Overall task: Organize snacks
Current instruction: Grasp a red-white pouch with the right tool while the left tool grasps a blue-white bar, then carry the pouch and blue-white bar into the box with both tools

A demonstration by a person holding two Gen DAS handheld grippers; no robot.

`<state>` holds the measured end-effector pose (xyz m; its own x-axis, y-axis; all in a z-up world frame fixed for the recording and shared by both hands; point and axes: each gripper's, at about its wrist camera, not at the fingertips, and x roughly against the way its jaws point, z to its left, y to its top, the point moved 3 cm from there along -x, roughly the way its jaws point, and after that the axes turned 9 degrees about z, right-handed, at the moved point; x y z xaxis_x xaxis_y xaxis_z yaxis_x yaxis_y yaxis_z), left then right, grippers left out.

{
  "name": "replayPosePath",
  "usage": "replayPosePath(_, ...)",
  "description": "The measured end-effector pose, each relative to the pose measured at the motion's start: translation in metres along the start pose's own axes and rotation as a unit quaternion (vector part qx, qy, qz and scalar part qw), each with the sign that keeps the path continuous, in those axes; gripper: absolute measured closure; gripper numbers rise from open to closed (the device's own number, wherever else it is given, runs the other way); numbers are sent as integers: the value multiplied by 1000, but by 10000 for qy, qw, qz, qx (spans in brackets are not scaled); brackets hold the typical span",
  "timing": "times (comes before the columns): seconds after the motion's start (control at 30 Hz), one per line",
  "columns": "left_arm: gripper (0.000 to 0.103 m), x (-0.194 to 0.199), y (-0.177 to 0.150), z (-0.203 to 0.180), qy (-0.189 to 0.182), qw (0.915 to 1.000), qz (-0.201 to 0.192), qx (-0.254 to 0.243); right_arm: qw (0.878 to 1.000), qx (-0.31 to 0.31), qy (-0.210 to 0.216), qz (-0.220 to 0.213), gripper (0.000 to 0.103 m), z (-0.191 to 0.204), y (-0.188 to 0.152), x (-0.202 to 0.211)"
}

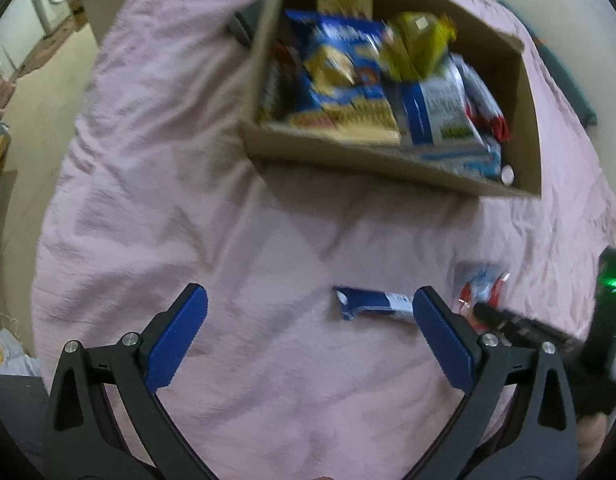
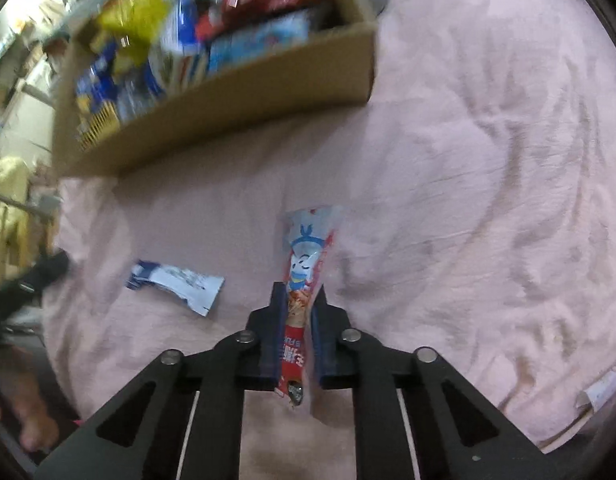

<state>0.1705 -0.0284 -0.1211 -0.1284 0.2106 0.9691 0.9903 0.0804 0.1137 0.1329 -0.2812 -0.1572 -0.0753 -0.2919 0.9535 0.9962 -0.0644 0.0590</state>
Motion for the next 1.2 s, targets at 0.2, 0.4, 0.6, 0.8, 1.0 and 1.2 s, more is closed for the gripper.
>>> replayPosePath(0.2,10,-22,-13,-17,-198,9977,254,599,9977,-355,428,-389,95,-26,1,28)
replayPosePath(0.4,12,-43,-23,-36,-48,9918,211,1256,9946,-353,602,-766,96,-35,14,52)
replayPosePath(0.6,25,-69,-24,-58,340,9919,319,1180,9914,-434,737,-993,96,-34,15,62)
replayPosePath(0.8,42,-79,-26,-71,638,9929,416,919,9893,-383,982,-1004,96,-28,11,65)
replayPosePath(1.0,87,-83,-25,-79,758,9940,516,605,9887,-318,1050,-1021,96,-22,14,65)
replayPosePath(1.2,91,-75,-26,-67,752,9955,504,287,9890,-262,1065,-995,96,-17,14,63)
